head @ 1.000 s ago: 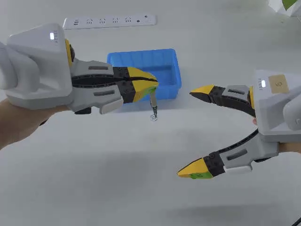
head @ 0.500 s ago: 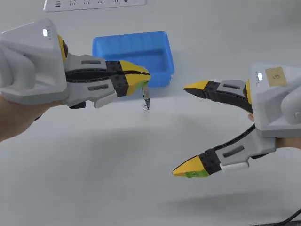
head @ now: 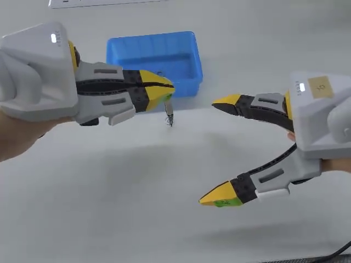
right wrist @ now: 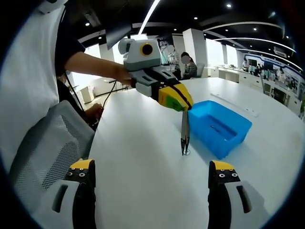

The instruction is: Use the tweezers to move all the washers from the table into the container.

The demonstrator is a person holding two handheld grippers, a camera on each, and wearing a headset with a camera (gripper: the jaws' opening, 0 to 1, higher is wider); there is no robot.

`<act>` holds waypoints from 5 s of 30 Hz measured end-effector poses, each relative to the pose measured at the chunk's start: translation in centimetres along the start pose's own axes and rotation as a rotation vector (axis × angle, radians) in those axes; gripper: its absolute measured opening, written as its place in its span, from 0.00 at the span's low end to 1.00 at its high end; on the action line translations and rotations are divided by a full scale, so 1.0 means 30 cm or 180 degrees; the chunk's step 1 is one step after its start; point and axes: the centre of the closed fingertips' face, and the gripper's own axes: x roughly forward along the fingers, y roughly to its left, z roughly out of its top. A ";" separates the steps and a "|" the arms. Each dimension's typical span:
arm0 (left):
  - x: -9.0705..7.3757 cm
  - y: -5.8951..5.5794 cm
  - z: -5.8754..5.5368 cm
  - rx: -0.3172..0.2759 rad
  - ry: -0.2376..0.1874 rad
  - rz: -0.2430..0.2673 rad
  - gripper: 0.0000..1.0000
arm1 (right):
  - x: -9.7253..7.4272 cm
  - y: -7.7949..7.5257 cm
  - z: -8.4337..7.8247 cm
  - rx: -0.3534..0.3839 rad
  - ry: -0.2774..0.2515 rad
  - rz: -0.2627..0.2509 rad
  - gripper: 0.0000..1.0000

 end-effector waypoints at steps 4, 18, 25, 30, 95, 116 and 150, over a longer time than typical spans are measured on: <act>-0.009 -0.009 -0.003 0.0044 0.0055 -0.0028 0.04 | 0.016 -0.007 0.005 -0.0047 0.0039 0.0053 0.99; -0.034 -0.008 -0.019 -0.0022 0.0185 -0.0018 0.04 | 0.131 -0.088 0.071 -0.0121 0.0017 0.0217 0.83; -0.037 -0.009 -0.022 -0.0037 0.0201 -0.0031 0.04 | 0.178 -0.158 0.047 -0.0010 0.0070 0.0283 0.58; -0.032 -0.007 -0.021 -0.0086 0.0178 -0.0028 0.04 | 0.199 -0.179 0.058 -0.0049 0.0071 0.0290 0.39; -0.062 -0.019 -0.070 -0.0150 0.0514 0.0049 0.34 | 0.241 -0.151 0.048 -0.0852 0.0378 0.0217 0.09; -0.232 -0.060 -0.077 -0.0494 0.0393 0.0586 0.75 | 0.145 -0.166 0.216 -0.0880 0.0201 0.0018 0.09; -0.365 -0.041 -0.133 -0.0818 0.0243 0.1064 0.99 | 0.321 -0.527 0.268 -0.0742 0.0196 -0.0334 0.09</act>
